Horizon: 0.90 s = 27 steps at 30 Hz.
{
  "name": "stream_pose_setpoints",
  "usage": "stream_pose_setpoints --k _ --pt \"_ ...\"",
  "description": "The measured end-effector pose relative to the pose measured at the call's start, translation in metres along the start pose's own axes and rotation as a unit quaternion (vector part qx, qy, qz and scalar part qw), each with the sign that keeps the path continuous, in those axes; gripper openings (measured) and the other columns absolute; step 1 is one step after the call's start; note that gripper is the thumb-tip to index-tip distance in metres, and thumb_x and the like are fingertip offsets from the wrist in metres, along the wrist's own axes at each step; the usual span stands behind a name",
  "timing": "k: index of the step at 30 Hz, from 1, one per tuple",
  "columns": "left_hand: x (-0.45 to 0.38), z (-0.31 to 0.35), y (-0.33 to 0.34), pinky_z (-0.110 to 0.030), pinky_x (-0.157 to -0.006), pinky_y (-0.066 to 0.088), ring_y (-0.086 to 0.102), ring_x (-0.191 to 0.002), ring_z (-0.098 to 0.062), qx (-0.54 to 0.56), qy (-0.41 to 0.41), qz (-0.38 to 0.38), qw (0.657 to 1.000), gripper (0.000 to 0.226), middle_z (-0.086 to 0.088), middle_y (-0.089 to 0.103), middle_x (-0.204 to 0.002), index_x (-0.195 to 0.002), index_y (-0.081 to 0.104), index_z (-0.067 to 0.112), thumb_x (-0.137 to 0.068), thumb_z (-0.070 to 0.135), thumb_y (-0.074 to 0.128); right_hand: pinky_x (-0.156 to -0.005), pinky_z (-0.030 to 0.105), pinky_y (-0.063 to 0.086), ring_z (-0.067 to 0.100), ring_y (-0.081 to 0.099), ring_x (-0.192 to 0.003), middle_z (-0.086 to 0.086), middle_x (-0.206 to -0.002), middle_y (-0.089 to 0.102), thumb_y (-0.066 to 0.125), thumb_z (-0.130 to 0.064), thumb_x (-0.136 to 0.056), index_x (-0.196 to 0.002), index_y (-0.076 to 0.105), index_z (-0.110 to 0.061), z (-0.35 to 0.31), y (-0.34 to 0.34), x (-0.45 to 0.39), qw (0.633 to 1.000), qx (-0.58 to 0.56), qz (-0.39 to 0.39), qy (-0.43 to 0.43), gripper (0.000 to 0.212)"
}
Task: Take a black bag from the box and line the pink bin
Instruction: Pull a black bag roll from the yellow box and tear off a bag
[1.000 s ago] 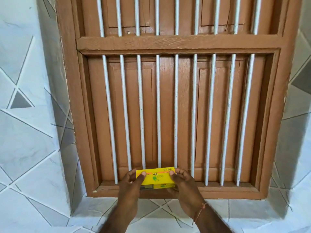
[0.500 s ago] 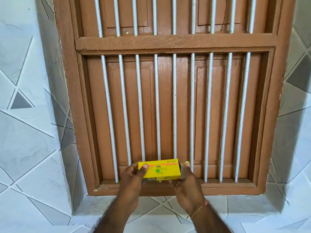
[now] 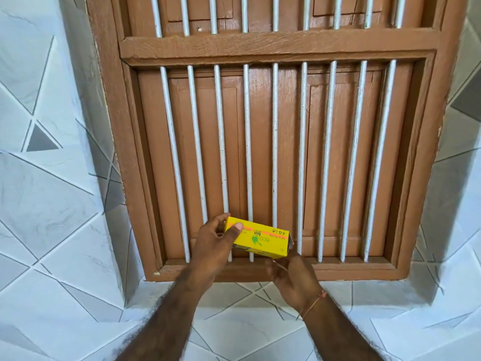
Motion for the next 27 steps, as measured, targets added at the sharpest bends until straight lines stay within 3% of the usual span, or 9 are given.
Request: stream_pose_setpoints --k 3,6,11,15,18,20,24,25,27 --pt "0.003 0.023 0.002 -0.032 -0.095 0.05 0.059 -0.109 -0.015 -0.114 0.075 -0.015 0.991 0.048 0.0 0.063 -0.119 -0.131 0.057 0.021 -0.086 0.033 0.069 -0.065 0.035 0.055 0.033 0.066 -0.082 0.017 -0.093 0.07 0.045 -0.044 -0.097 -0.101 0.068 -0.011 0.006 0.005 0.005 0.991 -0.093 -0.041 0.081 0.041" --pt "0.013 0.048 0.019 -0.023 -0.094 0.043 0.054 -0.112 -0.012 -0.237 0.146 -0.066 0.958 0.051 0.005 0.059 -0.124 -0.131 0.056 0.026 -0.082 0.031 0.072 -0.078 0.043 0.05 0.038 0.063 -0.089 0.023 -0.105 0.067 0.04 -0.054 -0.094 -0.107 0.064 -0.009 0.018 0.011 0.007 0.978 -0.15 -0.068 0.125 0.053" --pt "0.029 0.077 0.052 -0.031 -0.096 0.045 0.052 -0.114 -0.016 -0.364 0.21 -0.16 0.893 0.056 0.004 0.056 -0.125 -0.132 0.05 0.032 -0.08 0.037 0.071 -0.092 0.048 0.047 0.038 0.062 -0.095 0.022 -0.1 0.072 0.051 -0.05 -0.091 -0.108 0.067 -0.005 0.027 0.016 0.012 0.951 -0.256 -0.088 0.146 0.051" --pt "0.031 0.091 0.064 -0.033 -0.092 0.047 0.052 -0.112 -0.017 -0.396 0.23 -0.192 0.868 0.054 0.002 0.056 -0.123 -0.129 0.051 0.031 -0.08 0.038 0.072 -0.078 0.048 0.057 0.036 0.063 -0.093 0.02 -0.095 0.074 0.055 -0.045 -0.092 -0.102 0.071 -0.007 0.03 0.016 0.012 0.949 -0.268 -0.095 0.135 0.042" --pt "0.021 0.101 0.059 -0.029 -0.088 0.046 0.054 -0.107 -0.015 -0.386 0.235 -0.18 0.874 0.052 0.004 0.059 -0.117 -0.125 0.055 0.031 -0.078 0.039 0.073 -0.07 0.043 0.06 0.036 0.063 -0.093 0.022 -0.098 0.071 0.059 -0.04 -0.09 -0.104 0.069 -0.003 0.035 0.012 0.013 0.948 -0.268 -0.088 0.15 0.041" --pt "0.013 0.108 0.047 -0.028 -0.088 0.049 0.057 -0.105 -0.014 -0.361 0.23 -0.169 0.888 0.051 0.005 0.061 -0.116 -0.123 0.057 0.031 -0.076 0.038 0.075 -0.058 0.033 0.059 0.033 0.062 -0.085 0.021 -0.089 0.071 0.059 -0.033 -0.089 -0.101 0.068 -0.002 0.035 0.004 0.014 0.952 -0.256 -0.078 0.15 0.034" --pt "-0.005 0.097 -0.005 -0.011 -0.072 0.05 0.061 -0.092 -0.006 -0.217 0.157 -0.096 0.959 0.039 0.007 0.064 -0.108 -0.115 0.063 0.028 -0.079 0.027 0.077 -0.038 0.021 0.051 0.026 0.057 -0.071 0.019 -0.09 0.061 0.061 -0.01 -0.075 -0.1 0.058 0.001 0.032 -0.018 0.014 0.959 -0.241 -0.055 0.141 0.027" --pt "-0.008 0.082 -0.021 -0.011 -0.072 0.05 0.061 -0.094 -0.005 -0.172 0.129 -0.07 0.974 0.036 0.007 0.064 -0.108 -0.114 0.064 0.027 -0.08 0.025 0.076 -0.037 0.021 0.05 0.025 0.057 -0.072 0.019 -0.091 0.059 0.06 -0.006 -0.077 -0.099 0.057 0.001 0.029 -0.026 0.012 0.963 -0.235 -0.041 0.129 0.024" --pt "-0.01 0.038 -0.051 -0.027 -0.078 0.056 0.066 -0.095 -0.014 -0.076 0.04 0.0 0.996 0.026 0.0 0.068 -0.105 -0.106 0.067 0.024 -0.082 0.023 0.075 -0.038 0.021 0.05 0.024 0.056 -0.073 0.018 -0.09 0.059 0.057 -0.003 -0.084 -0.09 0.059 0.0 0.019 -0.043 0.009 0.972 -0.215 -0.008 0.095 0.007"
Point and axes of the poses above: each hand's wrist, its own x-axis away from the middle knuckle, its own y-axis out of the palm, z = x × y, the point moved 6 cm from there along -x, towards the middle knuckle
